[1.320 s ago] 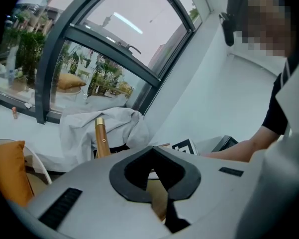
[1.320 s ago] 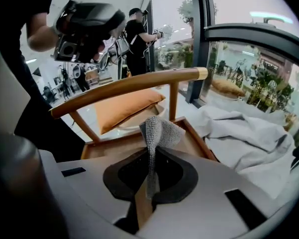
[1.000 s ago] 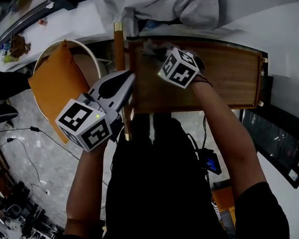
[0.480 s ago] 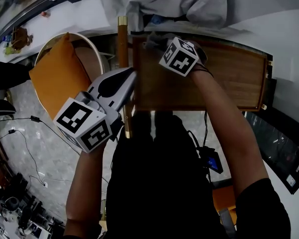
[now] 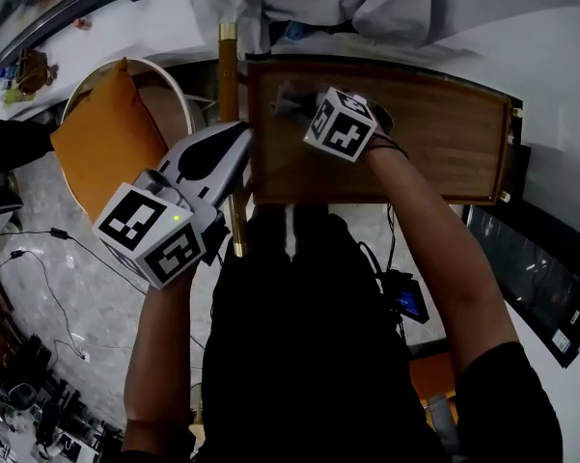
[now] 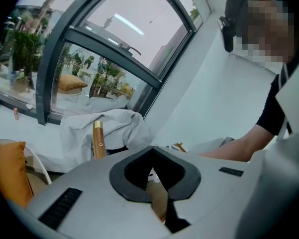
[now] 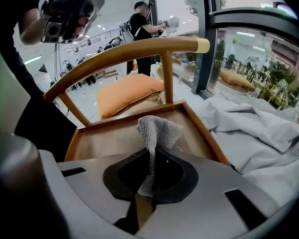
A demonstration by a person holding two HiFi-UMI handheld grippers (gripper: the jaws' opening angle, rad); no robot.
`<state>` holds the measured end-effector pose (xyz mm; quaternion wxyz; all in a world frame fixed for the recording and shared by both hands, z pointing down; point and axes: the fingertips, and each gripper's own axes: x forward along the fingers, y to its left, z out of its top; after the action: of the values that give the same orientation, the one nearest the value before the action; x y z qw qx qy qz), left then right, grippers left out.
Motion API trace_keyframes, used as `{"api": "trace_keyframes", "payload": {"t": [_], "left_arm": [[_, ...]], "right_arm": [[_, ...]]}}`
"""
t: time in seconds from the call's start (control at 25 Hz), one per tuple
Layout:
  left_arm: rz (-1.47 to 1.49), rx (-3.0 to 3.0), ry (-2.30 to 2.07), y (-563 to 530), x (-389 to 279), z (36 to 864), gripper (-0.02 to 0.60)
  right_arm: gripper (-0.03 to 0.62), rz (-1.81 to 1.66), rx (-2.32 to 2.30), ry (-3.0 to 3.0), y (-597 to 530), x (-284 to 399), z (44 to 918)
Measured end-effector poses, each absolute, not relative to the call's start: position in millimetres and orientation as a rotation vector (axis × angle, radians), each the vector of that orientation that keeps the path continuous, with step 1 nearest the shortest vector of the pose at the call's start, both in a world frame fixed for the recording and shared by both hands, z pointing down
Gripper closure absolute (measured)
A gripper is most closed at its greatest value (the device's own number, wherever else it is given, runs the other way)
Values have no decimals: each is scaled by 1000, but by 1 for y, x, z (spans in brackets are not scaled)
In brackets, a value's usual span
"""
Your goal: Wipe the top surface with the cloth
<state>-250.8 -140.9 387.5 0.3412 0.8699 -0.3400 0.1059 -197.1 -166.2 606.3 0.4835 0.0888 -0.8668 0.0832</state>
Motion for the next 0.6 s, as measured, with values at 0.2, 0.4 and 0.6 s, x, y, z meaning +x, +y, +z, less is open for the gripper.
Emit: {"api": "trace_keyframes", "payload": {"t": [0.2,0.4,0.6], "left_arm": [[271,2269,-886,-143,-250,386,569],[271,2274,-871,-144,-250,386,569],[276,2284,-848,-142,-243,384,569]], "right_arm": [[557,255,132,-2117,-109,-193,611],[557,303,68,-2105,-66,-190,615],[557,327,8,-2084,-36,-189,618]]}}
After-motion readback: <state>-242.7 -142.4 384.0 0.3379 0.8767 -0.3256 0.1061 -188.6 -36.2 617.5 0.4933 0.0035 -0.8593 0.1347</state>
